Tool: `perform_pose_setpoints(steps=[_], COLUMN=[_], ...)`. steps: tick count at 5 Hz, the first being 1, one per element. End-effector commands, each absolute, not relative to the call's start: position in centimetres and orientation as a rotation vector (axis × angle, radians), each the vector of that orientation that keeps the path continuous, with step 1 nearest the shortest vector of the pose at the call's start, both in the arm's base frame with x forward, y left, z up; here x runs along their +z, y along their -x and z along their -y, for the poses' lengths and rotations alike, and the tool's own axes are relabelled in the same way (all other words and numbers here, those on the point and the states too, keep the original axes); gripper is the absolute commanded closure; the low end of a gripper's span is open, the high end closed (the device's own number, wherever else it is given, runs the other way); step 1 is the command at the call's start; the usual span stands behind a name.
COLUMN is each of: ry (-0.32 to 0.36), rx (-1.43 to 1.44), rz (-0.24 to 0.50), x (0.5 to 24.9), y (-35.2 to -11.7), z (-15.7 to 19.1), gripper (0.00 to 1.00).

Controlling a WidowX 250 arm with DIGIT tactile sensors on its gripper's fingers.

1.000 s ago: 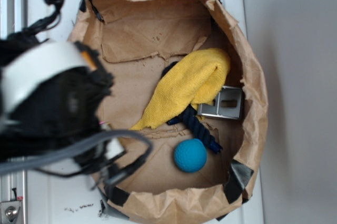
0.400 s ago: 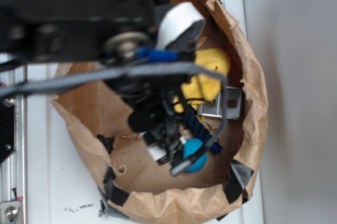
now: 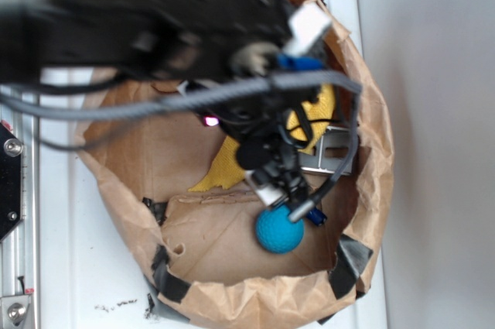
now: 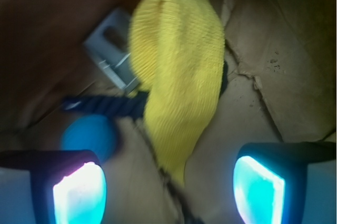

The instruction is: Grab the blue ball.

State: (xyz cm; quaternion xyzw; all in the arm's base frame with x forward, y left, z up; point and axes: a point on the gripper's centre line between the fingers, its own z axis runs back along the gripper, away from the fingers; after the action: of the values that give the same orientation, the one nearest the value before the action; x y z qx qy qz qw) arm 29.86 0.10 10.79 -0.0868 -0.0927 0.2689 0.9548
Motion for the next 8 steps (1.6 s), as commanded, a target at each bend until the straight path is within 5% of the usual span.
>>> perform_pose_setpoints(steps=[1, 4, 5, 6, 8], ry=[0.188, 0.215, 0.227, 0.239, 0.219], rx=[0.543, 0.484, 0.511, 0.58, 0.602], rz=[0.23, 0.266, 0.301, 0.334, 0.35], x=[9.5, 6.9, 7.0, 7.3, 7.6], y=[-32.1, -33.2, -32.7, -32.6, -32.2], z=[4.1, 6.7, 5.2, 4.3, 4.4], gripper=[0.0, 0.0, 0.31, 1.0, 1.0])
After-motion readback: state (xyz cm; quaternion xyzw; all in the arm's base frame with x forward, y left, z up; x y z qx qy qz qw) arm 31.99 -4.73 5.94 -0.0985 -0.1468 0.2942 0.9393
